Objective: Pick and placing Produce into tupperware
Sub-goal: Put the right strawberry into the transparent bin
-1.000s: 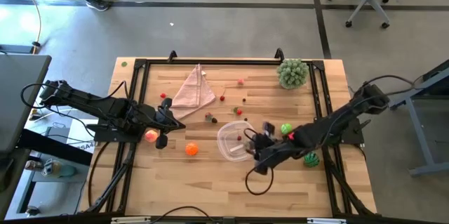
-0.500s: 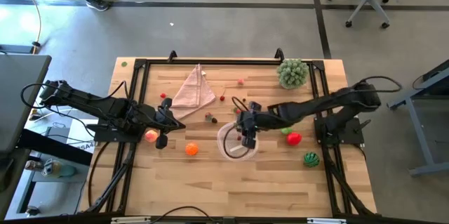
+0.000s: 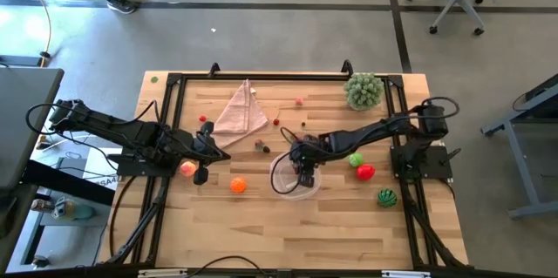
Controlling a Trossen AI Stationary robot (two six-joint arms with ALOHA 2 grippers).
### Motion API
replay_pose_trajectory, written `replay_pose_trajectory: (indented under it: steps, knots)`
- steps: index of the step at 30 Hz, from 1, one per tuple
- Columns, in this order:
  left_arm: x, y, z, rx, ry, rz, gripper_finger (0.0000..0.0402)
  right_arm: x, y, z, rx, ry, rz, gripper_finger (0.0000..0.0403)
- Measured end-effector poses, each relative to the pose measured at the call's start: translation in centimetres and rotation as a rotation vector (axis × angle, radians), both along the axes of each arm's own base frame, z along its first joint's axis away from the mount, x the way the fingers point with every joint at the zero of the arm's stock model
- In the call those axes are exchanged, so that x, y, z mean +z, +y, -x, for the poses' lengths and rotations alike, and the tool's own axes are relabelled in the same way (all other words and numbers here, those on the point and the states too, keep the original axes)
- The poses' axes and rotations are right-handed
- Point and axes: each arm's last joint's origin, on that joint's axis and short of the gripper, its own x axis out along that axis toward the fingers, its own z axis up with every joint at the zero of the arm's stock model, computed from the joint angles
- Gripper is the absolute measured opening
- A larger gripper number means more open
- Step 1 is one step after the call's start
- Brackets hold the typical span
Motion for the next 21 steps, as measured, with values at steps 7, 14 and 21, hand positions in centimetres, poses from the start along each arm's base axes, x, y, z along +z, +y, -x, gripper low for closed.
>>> replay_pose_trajectory:
  steps: [7, 14, 21]
  knots:
    - [0.00, 0.00, 0.00, 0.000, 0.000, 0.000, 0.0001, -0.12, -0.01, -0.04, -0.002, 0.002, 0.005, 0.0130]
    - [0.00, 0.00, 0.00, 0.000, 0.000, 0.000, 0.0001, -0.15, -0.02, -0.02, 0.001, 0.005, 0.007, 0.0139]
    - [0.00, 0.00, 0.00, 0.000, 0.000, 0.000, 0.0001, -0.19, -0.02, -0.01, -0.001, 0.008, 0.009, 0.0168]
